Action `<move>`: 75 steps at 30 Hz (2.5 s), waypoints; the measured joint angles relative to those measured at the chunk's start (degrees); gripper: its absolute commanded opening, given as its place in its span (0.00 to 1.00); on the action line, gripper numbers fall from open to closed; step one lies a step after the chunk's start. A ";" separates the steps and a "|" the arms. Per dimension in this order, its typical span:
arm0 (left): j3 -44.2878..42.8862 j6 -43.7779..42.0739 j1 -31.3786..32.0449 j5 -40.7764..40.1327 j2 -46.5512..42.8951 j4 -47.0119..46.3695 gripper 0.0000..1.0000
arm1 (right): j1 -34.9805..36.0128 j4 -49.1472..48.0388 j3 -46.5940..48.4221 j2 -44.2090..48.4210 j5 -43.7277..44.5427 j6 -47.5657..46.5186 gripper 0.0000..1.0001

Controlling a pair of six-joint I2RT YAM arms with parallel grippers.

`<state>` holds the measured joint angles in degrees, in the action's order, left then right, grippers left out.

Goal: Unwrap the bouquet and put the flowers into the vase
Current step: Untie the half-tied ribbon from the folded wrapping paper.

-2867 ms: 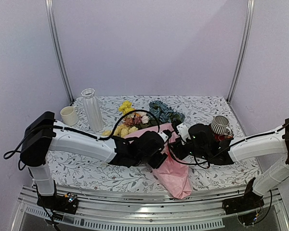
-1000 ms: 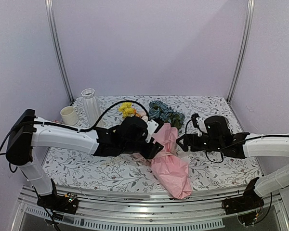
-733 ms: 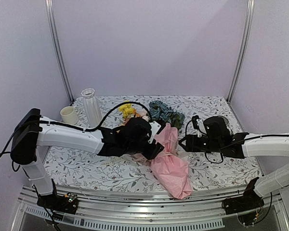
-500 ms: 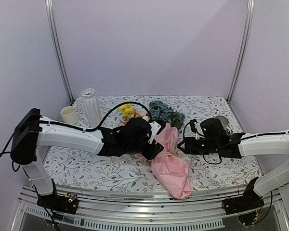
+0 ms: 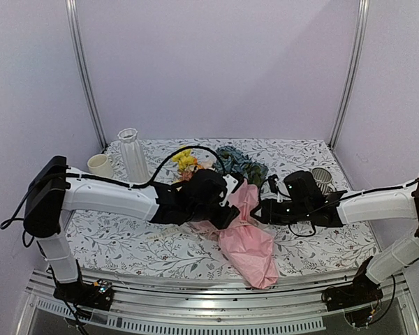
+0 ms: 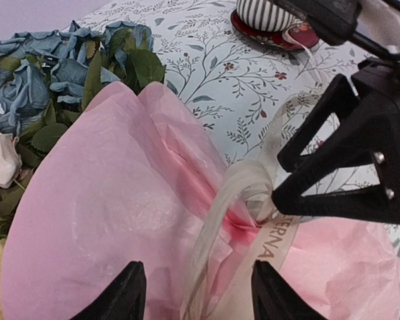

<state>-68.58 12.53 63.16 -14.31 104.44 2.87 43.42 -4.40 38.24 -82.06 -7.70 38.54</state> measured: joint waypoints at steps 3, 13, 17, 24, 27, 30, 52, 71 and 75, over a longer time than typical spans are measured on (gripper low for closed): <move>-1.88 -0.79 0.02 -0.68 1.36 0.79 0.62 | 0.00 0.02 0.00 0.00 0.04 -1.49 0.58; -7.26 -2.64 0.00 -3.50 4.96 2.91 0.60 | 0.00 -1.55 -0.94 2.78 -0.11 -10.69 0.64; -7.28 -2.16 -0.07 -5.66 5.07 3.43 0.58 | 0.00 -3.28 -1.42 2.93 -0.44 -15.37 0.63; -1.95 -0.33 -0.52 -7.89 1.29 2.38 0.58 | 0.00 -8.57 -1.44 0.02 -1.01 -21.07 0.52; -0.59 0.17 -0.72 -8.50 -0.52 2.23 0.58 | 0.00 -9.84 -1.38 -2.10 -1.51 -22.43 0.48; 0.11 0.72 -0.92 -9.11 -2.03 2.03 0.57 | 0.00 -10.14 -1.09 -4.04 -1.92 -23.39 0.47; 4.81 2.60 -1.09 -11.32 -6.60 1.11 0.57 | 0.00 -12.37 4.26 -9.29 -4.70 -27.32 0.03; 9.05 3.63 -2.01 4.50 -11.74 -6.03 0.70 | 0.02 -8.98 14.05 0.26 -13.70 -26.58 0.07; 8.50 4.11 -3.10 6.56 -10.47 -6.95 0.67 | 0.02 -8.70 14.08 0.28 -15.67 -25.66 0.08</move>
<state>-60.07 16.64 60.05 -7.75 93.97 -4.08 43.44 -13.10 52.31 -81.78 -23.38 12.88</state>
